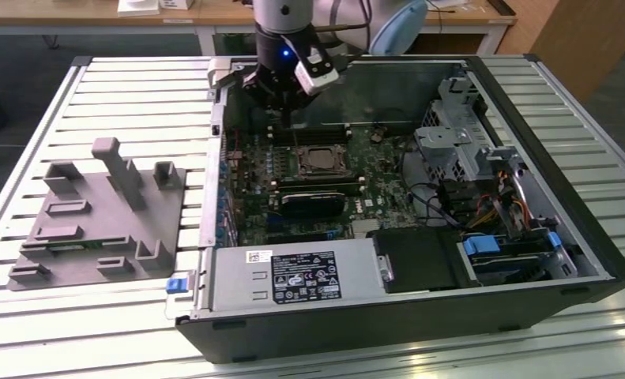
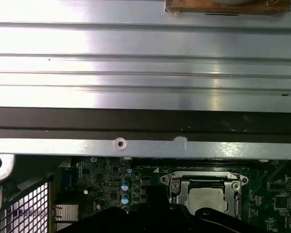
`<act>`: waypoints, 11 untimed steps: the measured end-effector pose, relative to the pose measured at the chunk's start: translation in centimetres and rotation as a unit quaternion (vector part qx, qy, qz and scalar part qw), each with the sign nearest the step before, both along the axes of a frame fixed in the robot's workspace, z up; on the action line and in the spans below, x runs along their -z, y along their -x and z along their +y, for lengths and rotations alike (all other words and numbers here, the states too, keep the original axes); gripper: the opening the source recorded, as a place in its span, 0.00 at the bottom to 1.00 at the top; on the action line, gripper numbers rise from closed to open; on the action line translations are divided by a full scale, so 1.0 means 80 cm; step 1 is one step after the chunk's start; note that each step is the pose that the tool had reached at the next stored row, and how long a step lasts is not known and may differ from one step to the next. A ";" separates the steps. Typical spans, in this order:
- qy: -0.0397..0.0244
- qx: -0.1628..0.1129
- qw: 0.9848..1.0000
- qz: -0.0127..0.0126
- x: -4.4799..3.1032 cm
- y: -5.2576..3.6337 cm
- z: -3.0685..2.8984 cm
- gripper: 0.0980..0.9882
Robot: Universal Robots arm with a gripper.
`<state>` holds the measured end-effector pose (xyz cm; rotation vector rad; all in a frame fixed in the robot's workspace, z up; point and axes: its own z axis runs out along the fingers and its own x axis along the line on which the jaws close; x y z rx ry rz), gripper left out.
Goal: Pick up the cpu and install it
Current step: 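Install the first cpu locking lever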
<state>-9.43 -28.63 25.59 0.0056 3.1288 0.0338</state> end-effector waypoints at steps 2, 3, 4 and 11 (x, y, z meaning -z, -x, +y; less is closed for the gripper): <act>0.000 0.000 1.000 0.000 0.0002 -0.004 0.0006 0.01; 0.000 0.000 1.000 0.000 0.0003 -0.006 0.0010 0.01; 0.000 0.000 1.000 0.000 0.0005 -0.009 0.0012 0.01; 0.000 0.000 1.000 0.000 0.0015 -0.026 0.0029 0.01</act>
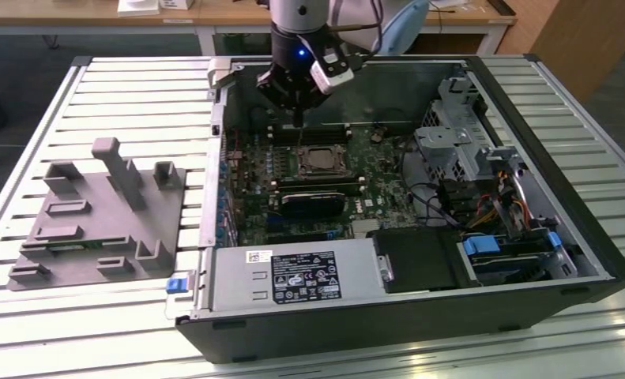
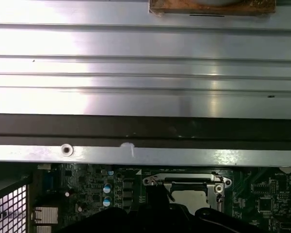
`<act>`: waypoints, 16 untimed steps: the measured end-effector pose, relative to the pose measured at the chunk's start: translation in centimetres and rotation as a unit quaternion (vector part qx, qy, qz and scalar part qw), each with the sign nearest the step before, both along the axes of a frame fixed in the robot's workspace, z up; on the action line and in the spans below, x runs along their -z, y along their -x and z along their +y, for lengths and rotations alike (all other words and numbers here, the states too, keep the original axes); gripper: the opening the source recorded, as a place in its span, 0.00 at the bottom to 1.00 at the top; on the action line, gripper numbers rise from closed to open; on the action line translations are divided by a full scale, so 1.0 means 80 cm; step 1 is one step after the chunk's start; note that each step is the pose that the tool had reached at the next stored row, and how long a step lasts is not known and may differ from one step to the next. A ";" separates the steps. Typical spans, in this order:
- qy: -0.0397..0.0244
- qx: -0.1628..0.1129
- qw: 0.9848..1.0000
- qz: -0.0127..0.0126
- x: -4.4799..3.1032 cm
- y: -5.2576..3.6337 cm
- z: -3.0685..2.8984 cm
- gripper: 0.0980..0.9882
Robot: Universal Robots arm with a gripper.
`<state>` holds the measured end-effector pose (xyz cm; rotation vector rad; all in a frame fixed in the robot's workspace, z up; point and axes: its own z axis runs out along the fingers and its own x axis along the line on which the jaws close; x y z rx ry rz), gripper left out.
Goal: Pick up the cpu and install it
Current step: 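Install the first cpu locking lever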
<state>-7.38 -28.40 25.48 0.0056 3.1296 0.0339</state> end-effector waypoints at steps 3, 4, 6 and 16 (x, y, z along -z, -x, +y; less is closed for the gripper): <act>0.000 0.000 1.000 0.000 0.0007 -0.005 0.0002 0.01; 0.000 0.000 1.000 0.000 0.0008 -0.005 0.0002 0.01; -0.002 0.000 1.000 0.000 0.0016 -0.005 0.0001 0.01; -0.013 0.000 1.000 0.000 0.0094 -0.009 -0.0036 0.01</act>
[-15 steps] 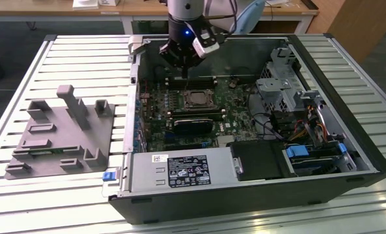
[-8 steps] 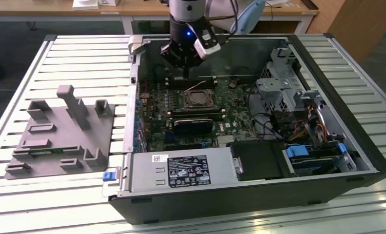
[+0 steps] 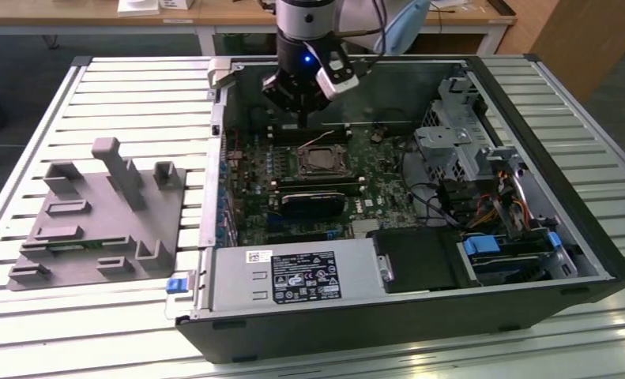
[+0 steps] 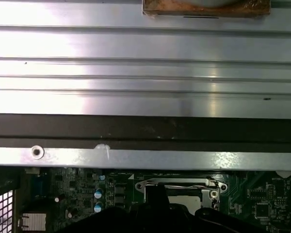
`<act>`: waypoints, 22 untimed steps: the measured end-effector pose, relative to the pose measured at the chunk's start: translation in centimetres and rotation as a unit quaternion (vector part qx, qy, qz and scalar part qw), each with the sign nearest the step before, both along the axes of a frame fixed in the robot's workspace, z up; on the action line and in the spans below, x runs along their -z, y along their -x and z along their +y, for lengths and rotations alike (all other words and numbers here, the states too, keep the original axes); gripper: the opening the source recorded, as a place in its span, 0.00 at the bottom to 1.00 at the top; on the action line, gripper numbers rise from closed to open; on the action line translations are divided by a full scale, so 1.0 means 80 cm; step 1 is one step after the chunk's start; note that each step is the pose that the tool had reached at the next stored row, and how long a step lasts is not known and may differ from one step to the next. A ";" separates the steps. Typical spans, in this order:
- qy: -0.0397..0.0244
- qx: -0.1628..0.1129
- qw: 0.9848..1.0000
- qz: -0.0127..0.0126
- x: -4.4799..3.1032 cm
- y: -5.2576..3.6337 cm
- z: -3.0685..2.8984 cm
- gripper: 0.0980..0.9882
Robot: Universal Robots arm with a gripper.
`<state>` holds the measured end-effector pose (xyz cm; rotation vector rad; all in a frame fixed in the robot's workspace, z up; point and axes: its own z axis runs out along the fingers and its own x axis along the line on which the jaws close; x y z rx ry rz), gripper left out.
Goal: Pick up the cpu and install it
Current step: 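Install the first cpu locking lever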
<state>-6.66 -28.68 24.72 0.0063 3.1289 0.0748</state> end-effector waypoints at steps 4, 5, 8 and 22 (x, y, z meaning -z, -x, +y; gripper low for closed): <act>-0.016 0.000 1.000 0.000 0.0024 -0.001 -0.0026 0.01; -0.017 0.000 1.000 0.000 0.0030 -0.001 -0.0027 0.01; -0.016 0.000 1.000 0.000 0.0046 -0.002 -0.0028 0.01; -0.016 0.000 1.000 0.000 0.0157 -0.013 -0.0040 0.01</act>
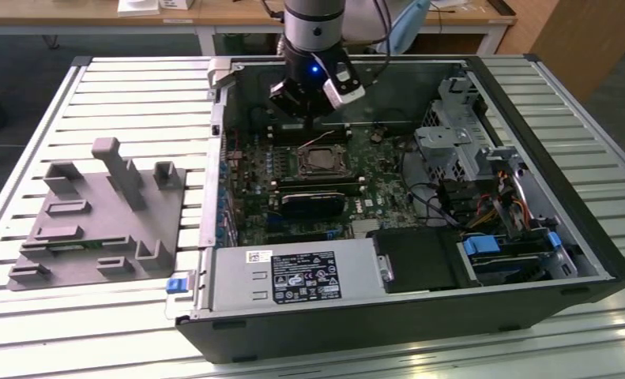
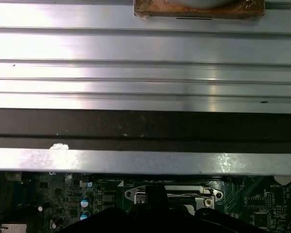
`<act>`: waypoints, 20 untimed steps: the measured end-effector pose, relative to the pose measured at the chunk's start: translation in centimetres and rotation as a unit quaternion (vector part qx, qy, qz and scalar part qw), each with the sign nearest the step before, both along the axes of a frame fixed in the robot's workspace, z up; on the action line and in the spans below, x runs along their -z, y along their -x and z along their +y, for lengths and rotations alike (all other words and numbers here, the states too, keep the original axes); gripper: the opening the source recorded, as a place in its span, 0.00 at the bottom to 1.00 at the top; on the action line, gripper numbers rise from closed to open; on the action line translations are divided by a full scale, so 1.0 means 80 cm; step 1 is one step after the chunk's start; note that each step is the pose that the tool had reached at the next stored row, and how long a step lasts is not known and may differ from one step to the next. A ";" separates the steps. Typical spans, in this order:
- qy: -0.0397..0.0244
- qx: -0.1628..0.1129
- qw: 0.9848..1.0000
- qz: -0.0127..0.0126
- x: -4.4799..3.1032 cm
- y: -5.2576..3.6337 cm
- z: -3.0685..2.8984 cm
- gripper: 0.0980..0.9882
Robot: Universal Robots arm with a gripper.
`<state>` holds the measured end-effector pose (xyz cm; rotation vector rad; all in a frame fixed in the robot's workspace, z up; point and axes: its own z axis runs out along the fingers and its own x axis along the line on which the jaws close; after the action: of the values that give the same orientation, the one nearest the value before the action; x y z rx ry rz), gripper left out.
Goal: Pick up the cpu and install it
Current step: 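Install the first cpu locking lever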
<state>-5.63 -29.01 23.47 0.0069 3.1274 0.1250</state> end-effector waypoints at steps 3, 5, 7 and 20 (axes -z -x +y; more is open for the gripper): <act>0.001 0.000 1.000 0.000 0.0025 -0.003 0.0000 0.01; 0.001 0.000 1.000 0.000 0.0045 -0.006 0.0000 0.01; 0.001 0.000 1.000 0.000 0.0064 -0.010 -0.0001 0.01; 0.001 0.000 1.000 0.000 0.0139 -0.026 0.0027 0.01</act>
<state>-3.55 -28.79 22.36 0.0073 3.1277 0.1220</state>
